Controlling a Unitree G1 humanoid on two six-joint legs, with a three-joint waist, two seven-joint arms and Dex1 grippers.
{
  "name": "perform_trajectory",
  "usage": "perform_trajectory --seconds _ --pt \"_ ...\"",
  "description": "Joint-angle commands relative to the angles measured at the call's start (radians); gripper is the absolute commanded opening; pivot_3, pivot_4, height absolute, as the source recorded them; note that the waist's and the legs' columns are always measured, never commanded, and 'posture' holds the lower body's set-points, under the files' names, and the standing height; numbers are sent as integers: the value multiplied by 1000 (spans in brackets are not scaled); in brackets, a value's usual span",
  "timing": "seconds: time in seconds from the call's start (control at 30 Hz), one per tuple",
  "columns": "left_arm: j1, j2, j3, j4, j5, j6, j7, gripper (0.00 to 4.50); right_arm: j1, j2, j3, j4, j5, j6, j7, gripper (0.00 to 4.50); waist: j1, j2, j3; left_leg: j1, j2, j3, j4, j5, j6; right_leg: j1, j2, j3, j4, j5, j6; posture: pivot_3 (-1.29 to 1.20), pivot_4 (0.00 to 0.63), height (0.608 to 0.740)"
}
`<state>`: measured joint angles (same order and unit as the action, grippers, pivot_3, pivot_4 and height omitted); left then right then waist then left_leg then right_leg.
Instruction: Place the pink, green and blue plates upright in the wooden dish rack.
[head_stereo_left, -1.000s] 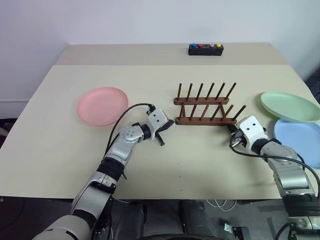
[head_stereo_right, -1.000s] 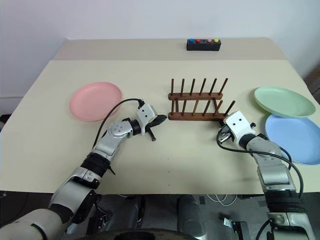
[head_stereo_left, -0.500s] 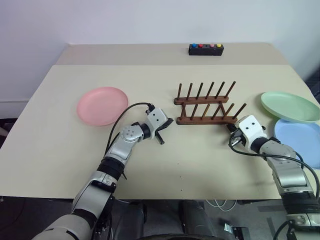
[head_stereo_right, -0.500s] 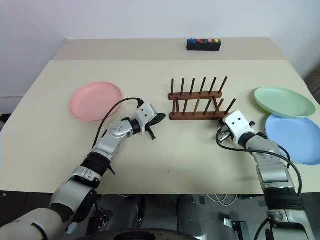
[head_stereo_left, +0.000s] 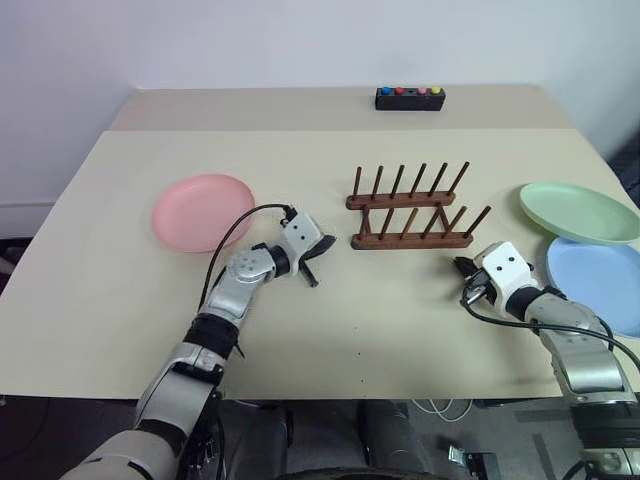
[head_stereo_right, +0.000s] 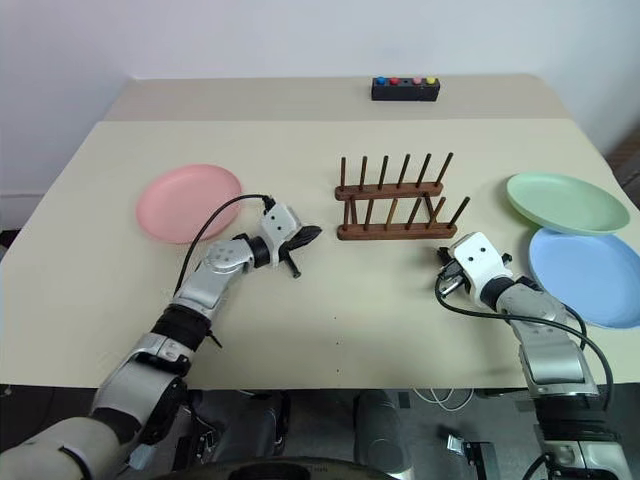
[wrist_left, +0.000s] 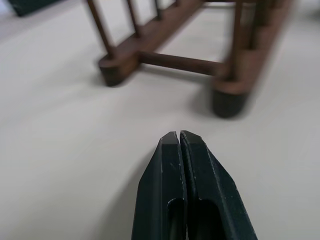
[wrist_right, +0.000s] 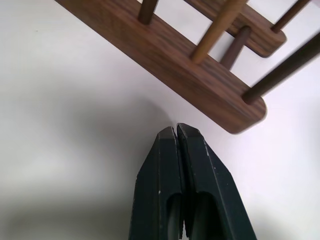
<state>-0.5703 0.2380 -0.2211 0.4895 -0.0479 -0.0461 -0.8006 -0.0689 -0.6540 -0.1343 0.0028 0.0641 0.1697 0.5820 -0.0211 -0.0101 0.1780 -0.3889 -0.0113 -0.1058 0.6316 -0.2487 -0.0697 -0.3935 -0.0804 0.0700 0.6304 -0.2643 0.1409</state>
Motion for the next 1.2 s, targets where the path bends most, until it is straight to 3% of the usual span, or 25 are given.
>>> perform_trajectory --seconds 0.03,0.47,0.87,1.03,1.2 --pt "33 22 -25 -107 -47 71 -113 37 4 -15 -33 -48 17 -1 4 35 2 0 0 0 0 0 0 0 0 0 0 0 0 0 0 0 150 734" --pt "-66 -122 -31 46 40 40 55 37 21 2 -32 -58 14 5 -5 35 4 0 0 0 0 0 1 0 0 0 0 0 0 0 0 0 150 734" --pt "-75 -99 11 115 44 -9 129 37 35 3 -36 -83 18 20 -10 35 4 0 0 0 0 0 1 0 0 1 0 0 0 0 0 0 150 734" --pt "-23 -84 22 25 -1 7 74 37 36 0 -35 -91 19 23 -5 35 4 0 0 0 0 0 1 0 0 0 0 0 0 0 0 0 150 734" --pt "131 48 89 -271 -155 168 -63 37 44 -14 -47 -128 37 32 20 35 1 0 0 0 0 -1 -1 0 0 -1 0 0 0 0 0 0 150 734"
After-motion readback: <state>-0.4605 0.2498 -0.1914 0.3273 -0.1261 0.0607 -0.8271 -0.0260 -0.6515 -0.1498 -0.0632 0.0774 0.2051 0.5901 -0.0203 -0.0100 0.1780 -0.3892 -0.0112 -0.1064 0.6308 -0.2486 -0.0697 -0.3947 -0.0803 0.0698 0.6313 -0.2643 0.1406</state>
